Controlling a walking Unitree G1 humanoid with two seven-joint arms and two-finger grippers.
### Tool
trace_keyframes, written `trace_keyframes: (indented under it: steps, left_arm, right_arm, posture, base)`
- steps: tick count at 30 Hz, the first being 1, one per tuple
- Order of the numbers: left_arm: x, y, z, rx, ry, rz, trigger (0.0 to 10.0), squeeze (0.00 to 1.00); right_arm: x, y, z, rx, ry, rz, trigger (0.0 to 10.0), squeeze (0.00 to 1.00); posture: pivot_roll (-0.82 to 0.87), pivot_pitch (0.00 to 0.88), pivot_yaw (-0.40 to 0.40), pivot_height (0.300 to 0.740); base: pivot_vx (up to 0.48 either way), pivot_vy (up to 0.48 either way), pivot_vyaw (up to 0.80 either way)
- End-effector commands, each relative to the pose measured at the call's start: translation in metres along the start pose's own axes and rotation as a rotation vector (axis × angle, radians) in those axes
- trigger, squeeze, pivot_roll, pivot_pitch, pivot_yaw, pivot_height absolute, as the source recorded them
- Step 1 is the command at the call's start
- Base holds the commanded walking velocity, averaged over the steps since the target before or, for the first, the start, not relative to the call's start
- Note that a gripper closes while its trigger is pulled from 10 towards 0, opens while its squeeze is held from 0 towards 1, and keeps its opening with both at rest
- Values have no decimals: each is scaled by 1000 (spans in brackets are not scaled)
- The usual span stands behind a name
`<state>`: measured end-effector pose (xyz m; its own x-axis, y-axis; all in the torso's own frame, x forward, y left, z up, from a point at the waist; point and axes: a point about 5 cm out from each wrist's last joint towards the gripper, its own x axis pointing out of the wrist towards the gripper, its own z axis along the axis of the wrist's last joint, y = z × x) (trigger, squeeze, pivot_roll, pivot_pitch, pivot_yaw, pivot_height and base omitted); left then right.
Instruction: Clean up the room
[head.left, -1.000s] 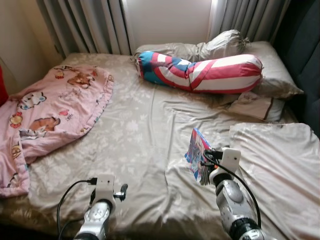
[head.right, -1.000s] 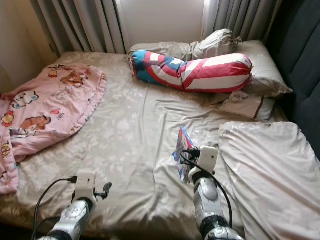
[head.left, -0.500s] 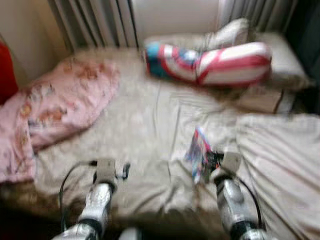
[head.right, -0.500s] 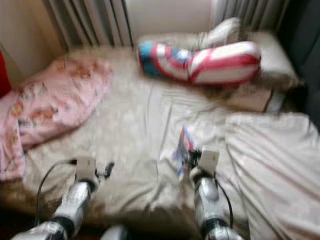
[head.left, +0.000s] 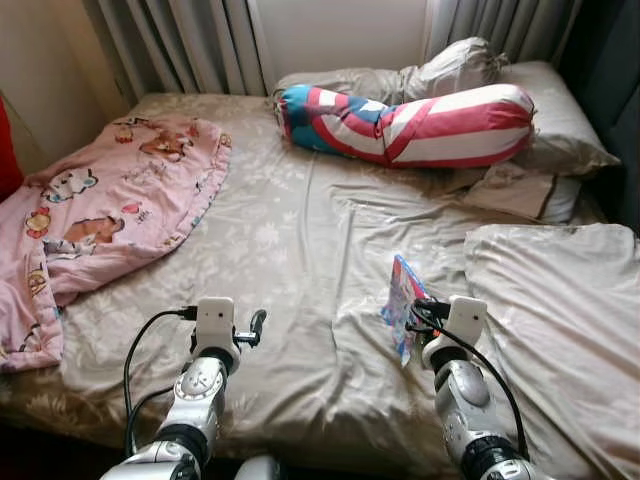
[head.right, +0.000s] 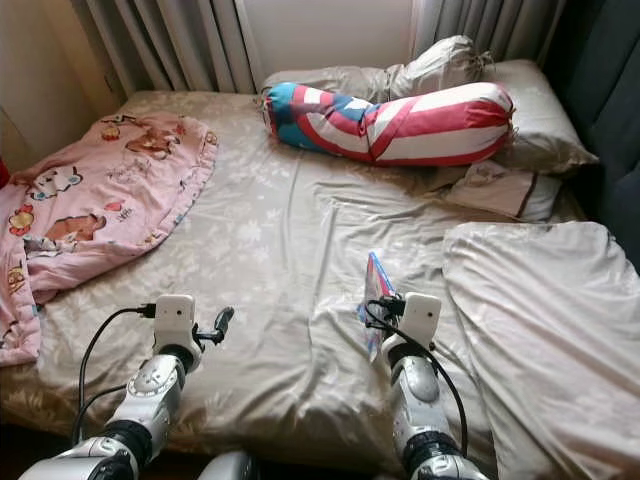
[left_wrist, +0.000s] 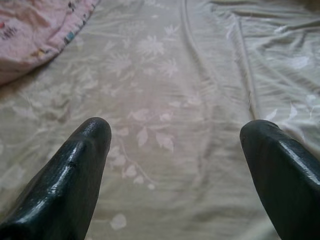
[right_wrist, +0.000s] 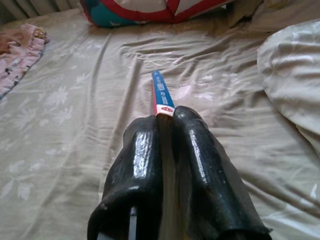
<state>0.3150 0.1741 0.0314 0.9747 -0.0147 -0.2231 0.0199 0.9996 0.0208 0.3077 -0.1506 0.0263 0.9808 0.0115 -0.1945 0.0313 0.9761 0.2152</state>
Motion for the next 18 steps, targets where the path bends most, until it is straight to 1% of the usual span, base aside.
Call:
trace_keyframes:
  steps: [1, 11, 15, 16, 18]
  left_arm:
    - [0, 5, 2, -10, -13, 15, 10000, 0]
    - [2, 5, 8, -26, -48, 16, 10000, 0]
    - [2, 5, 8, -27, -43, 15, 10000, 0]
    - [1, 5, 6, -28, -34, 14, 10000, 0]
    - [1, 5, 5, -29, -31, 13, 10000, 0]
  right_arm:
    - [3, 4, 9, -2, -49, 17, 10000, 0]
    - [2, 2, 10, 9, -67, 9, 10000, 0]
    - [2, 0, 16, 28, -119, -12, 10000, 0]
    - [3, -2, 20, 47, -141, -27, 10000, 0]
    - [3, -3, 20, 55, -146, -33, 10000, 0]
  posture:
    - [-94, 52, 27, 646]
    - [-92, 58, 26, 646]
    - [-92, 58, 27, 646]
    - [-93, 58, 27, 646]
    - [-93, 58, 27, 646]
  base:
    - [0, 0, 0]
    - [0, 0, 0]
    - [0, 0, 0]
    - [0, 0, 0]
    - [0, 0, 0]
